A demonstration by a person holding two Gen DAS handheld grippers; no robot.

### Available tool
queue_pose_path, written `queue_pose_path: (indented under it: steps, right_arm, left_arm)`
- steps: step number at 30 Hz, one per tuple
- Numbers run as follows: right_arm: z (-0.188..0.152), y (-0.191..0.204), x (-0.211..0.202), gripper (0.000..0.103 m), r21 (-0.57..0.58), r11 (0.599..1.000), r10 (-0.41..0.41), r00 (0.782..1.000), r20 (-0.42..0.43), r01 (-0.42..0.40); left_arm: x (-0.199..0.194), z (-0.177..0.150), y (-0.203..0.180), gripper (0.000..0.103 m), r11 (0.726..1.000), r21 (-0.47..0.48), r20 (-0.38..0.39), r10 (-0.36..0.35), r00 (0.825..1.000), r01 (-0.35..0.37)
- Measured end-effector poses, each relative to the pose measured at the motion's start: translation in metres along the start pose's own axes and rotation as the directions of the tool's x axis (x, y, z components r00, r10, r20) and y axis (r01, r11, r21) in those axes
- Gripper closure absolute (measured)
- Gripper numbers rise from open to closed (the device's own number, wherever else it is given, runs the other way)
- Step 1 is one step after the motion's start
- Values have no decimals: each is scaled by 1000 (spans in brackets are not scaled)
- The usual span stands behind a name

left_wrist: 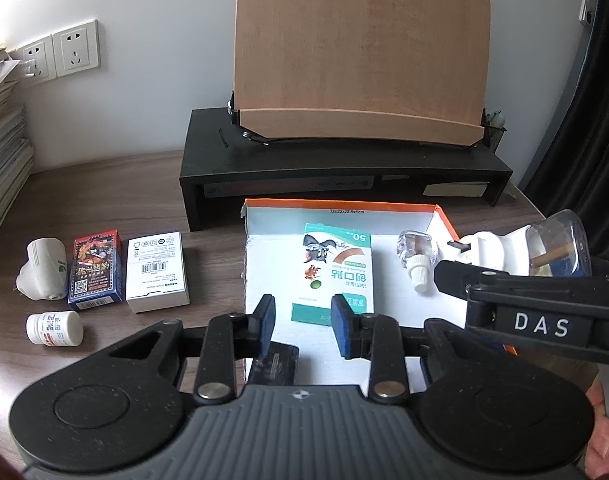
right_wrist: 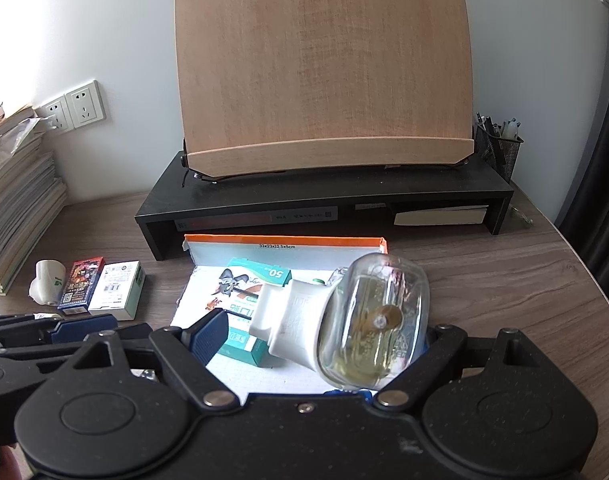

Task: Organize rigid objects
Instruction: 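Open left tool to release the black plug while right lowers and releases the heater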

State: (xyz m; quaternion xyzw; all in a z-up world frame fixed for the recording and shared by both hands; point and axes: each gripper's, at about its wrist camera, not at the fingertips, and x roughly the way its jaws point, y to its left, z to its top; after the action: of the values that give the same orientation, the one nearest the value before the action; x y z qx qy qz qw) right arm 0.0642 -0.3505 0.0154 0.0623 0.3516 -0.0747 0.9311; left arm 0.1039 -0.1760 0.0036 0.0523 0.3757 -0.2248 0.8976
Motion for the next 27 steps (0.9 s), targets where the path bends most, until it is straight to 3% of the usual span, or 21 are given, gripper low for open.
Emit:
queue_pose_path:
  steps: [5,18,27]
  right_arm:
    - [0,-3,7,1,2,1000,-14,1000,-15,14]
    - [0,4,26,1,-6,1000,-15,999,-51,15]
    - [0,8,34,1,-21,1000,-9,998,-66,8]
  left_arm:
    - [5,-2,10,71,999,-31,-10,7,1000,-7]
    - [10,-2,59,71,984,-123,-44,128,991,-132]
    - [29,-24,68,71,985,-77,-132,145,981,-156]
